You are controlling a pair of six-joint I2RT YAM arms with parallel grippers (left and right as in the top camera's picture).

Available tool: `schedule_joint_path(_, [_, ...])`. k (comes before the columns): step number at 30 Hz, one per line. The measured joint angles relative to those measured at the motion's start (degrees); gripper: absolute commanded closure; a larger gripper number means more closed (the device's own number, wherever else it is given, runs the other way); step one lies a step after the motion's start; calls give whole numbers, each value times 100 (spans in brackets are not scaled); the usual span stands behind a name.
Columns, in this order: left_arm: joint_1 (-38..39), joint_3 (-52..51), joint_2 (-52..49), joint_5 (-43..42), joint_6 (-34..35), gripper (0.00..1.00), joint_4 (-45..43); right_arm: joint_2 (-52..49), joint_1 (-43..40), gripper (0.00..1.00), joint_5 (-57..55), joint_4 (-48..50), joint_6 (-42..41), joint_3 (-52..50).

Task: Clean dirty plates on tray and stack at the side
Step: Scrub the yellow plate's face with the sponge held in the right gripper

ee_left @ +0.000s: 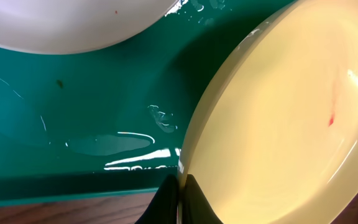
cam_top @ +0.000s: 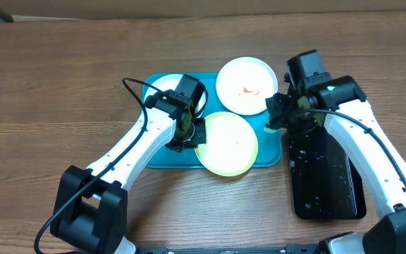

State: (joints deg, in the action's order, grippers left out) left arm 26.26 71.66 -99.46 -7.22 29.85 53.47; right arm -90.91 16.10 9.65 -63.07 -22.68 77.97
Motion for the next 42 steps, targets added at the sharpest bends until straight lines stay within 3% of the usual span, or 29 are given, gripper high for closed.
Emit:
schedule_joint_path(5, [0,0,0,0,0,96,-66,0,225,95,339,192,470,-116])
schedule_joint_path(12, [0,0,0,0,0,96,-76,-2,824,96,435,1357,782,-881])
schedule_joint_path(26, [2,0,0,0,0,96,-81,-52,837,96,525,3508,1403,-2312])
schedule_joint_path(42, [2,0,0,-2,0,96,-81,-55,968,96,822,4225,1488,-2629])
